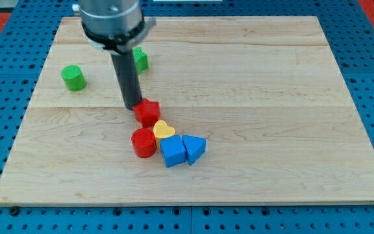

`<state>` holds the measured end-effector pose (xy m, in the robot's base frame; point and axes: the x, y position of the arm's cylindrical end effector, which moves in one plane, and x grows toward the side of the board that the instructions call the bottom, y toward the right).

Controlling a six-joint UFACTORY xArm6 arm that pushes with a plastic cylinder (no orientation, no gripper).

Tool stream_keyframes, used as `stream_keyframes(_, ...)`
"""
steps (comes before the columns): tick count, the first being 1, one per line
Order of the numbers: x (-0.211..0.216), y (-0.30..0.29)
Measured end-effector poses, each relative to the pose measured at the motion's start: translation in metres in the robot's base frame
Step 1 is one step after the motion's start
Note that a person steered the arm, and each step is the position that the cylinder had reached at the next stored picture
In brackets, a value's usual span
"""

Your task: Push the red star green star into the group of blocks

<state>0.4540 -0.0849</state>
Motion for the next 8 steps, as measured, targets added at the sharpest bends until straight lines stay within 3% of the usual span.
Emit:
stream_keyframes(1, 0.001, 0.015)
stream_keyframes(2, -0.048, 0.042)
stream_keyframes(3, -0.129, 0.052)
stream_keyframes(4, -0.178, 0.002)
stream_keyframes(5, -0.142, -0.043)
stream_keyframes(6, -0.114, 0.006)
stream_keyframes(7, -0.088, 0.024)
stream_keyframes(8, -0.035, 0.025)
